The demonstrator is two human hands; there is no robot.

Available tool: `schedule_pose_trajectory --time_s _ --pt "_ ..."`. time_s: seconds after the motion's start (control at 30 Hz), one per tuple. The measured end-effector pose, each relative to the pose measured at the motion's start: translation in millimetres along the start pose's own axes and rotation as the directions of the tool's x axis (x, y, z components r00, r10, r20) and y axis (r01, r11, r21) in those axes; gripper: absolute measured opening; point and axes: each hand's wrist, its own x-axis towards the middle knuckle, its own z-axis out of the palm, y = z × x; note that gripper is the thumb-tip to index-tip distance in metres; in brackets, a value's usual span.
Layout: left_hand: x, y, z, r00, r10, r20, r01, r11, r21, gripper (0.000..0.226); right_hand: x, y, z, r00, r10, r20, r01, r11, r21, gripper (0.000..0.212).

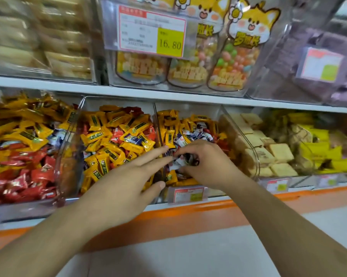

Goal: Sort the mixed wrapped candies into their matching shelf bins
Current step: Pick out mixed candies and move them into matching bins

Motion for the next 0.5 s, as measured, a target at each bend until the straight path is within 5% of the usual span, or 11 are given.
schedule_pose_trajectory --time_s 0.3,0.5 --pt "0 -8 3 1.000 -0.004 -0.005 0.003 1.000 -0.011 0.060 2 -2 -5 0.991 0.094 -0.093 -0.091 0.995 0.036 0.024" --pt "1 -11 2 1.000 -0.022 -0.009 0.022 0.998 -0.059 0.057 1 9 -12 0.956 0.246 -0.162 -0.202 0.948 0.247 0.021"
